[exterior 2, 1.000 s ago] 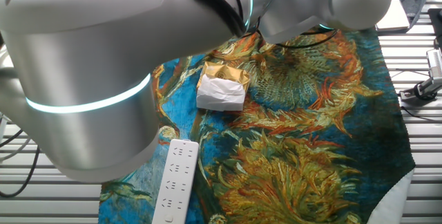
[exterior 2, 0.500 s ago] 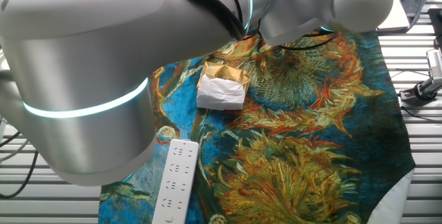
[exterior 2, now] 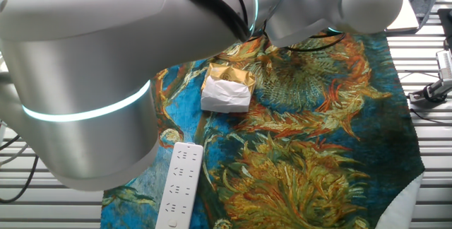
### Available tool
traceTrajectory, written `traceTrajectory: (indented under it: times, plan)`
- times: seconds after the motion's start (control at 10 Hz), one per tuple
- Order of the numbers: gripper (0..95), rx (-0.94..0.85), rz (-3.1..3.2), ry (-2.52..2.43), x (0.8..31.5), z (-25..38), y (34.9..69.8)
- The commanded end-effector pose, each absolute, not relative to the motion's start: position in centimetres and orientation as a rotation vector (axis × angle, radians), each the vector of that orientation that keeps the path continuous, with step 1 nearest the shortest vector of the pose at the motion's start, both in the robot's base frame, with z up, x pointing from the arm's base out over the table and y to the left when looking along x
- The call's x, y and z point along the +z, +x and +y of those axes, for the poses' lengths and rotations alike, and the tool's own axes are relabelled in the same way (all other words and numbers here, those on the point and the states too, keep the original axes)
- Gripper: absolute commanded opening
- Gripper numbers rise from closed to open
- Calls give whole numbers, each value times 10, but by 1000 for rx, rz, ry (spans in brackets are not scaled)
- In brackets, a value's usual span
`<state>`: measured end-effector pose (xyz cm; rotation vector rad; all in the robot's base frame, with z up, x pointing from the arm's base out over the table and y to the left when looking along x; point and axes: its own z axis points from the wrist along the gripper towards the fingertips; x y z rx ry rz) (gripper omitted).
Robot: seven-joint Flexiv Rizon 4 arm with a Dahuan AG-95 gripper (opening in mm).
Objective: Grasp the handle and open the drawer
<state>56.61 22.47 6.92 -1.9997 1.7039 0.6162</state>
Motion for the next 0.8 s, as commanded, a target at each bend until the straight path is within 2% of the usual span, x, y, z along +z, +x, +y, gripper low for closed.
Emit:
traceTrajectory:
  times: [0.1, 0.8]
  plan:
    - [0, 617, 1703, -2000, 69, 224, 566]
    - [0, 614, 1700, -2005, 69, 220, 565]
